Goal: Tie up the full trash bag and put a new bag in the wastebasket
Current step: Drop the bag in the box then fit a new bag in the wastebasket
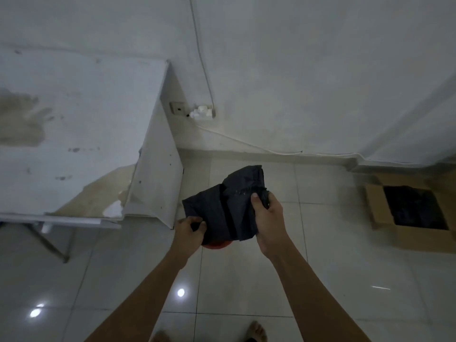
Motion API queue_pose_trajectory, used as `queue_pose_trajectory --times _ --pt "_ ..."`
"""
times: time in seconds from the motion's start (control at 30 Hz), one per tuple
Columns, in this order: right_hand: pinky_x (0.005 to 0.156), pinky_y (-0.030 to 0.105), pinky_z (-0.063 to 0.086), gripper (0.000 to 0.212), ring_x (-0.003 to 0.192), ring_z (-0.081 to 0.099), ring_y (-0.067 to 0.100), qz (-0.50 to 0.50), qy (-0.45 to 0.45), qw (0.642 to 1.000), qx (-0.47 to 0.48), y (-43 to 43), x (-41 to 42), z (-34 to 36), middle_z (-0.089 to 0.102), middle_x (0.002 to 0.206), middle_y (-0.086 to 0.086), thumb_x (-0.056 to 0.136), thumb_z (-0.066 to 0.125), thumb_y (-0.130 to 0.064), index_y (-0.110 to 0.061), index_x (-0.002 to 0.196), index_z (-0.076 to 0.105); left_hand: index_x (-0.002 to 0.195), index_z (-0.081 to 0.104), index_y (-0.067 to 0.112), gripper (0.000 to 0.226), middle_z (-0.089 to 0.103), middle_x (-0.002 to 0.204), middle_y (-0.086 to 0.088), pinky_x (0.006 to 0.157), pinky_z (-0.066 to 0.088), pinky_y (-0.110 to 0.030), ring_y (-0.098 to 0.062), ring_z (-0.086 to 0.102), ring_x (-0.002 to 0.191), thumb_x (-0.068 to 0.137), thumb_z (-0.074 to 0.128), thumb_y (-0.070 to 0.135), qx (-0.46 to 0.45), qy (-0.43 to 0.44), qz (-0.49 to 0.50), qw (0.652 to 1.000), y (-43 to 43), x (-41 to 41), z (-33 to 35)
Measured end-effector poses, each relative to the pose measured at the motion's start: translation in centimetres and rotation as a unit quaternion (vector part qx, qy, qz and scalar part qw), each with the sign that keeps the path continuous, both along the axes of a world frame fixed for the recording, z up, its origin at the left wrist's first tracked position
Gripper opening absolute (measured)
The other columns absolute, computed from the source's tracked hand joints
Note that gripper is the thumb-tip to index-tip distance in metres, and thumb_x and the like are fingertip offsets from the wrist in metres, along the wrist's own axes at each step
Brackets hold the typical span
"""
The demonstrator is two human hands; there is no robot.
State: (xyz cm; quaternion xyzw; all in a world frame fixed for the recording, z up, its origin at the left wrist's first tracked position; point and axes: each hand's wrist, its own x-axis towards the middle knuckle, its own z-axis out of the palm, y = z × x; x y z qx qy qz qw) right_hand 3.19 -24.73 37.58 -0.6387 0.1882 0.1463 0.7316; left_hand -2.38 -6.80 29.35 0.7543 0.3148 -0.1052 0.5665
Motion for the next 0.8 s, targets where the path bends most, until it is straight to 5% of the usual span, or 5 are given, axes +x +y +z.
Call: queue_pose_trajectory --times 0.13,0.3,0.5,0.63,0.8 --pt "0.095 0.045 0.057 0.012 0.103 0.069 0.019 0.029 0.002 0.999 -0.025 0.9 1.6 -7.3 0.072 0.108 -0.001 0.103 0.054 -0.021 -0.026 0.100 0.064 0.106 0.068 0.013 0.012 0.065 0.112 -0.004 0.071 0.048 -0.016 -0.016 0.063 0.100 0.099 0.059 0.018 -0.054 0.020 0.005 0.998 -0.9 1.5 -8.0" --pt "0.093 0.042 0.058 0.012 0.101 0.069 0.018 0.044 0.001 0.998 -0.034 2.7 3.4 -17.8 0.073 0.105 -0.003 0.103 0.054 -0.021 -0.027 0.099 0.064 0.109 0.064 0.022 0.018 0.064 0.115 0.001 0.076 0.046 -0.020 -0.016 0.060 0.108 0.104 0.048 0.029 -0.075 0.037 -0.029 0.996 0.0 2.9 -18.1" --pt "0.076 0.027 0.059 0.010 0.098 0.069 0.018 0.034 -0.015 0.998 -0.049 5.2 5.1 -29.1 0.072 0.103 0.000 0.103 0.054 -0.021 -0.023 0.100 0.063 0.144 0.049 0.021 0.048 0.052 0.140 0.001 0.108 0.037 -0.031 -0.019 0.049 0.129 0.107 0.031 0.045 -0.090 0.050 -0.090 0.991 2.4 5.4 -27.9" --pt "0.056 0.013 0.053 0.010 0.074 0.069 0.001 0.031 -0.052 0.996 -0.069 6.0 6.1 -33.8 0.071 0.092 -0.004 0.102 0.055 -0.018 -0.021 0.095 0.062 0.138 0.054 0.022 0.047 0.057 0.132 0.001 0.097 0.040 -0.027 -0.013 0.053 0.113 0.107 0.027 0.046 -0.059 -0.003 -0.060 0.996 3.9 7.3 -31.9" --pt "0.064 0.025 0.060 0.006 0.080 0.067 0.015 0.065 -0.095 0.989 -0.097 7.5 7.9 -39.0 0.069 0.092 0.005 0.101 0.057 -0.017 -0.013 0.099 0.061 0.132 0.055 0.022 0.039 0.062 0.125 0.002 0.083 0.050 -0.022 -0.008 0.060 0.100 0.104 0.040 0.045 -0.020 -0.058 -0.106 0.992 5.2 10.0 -36.3"
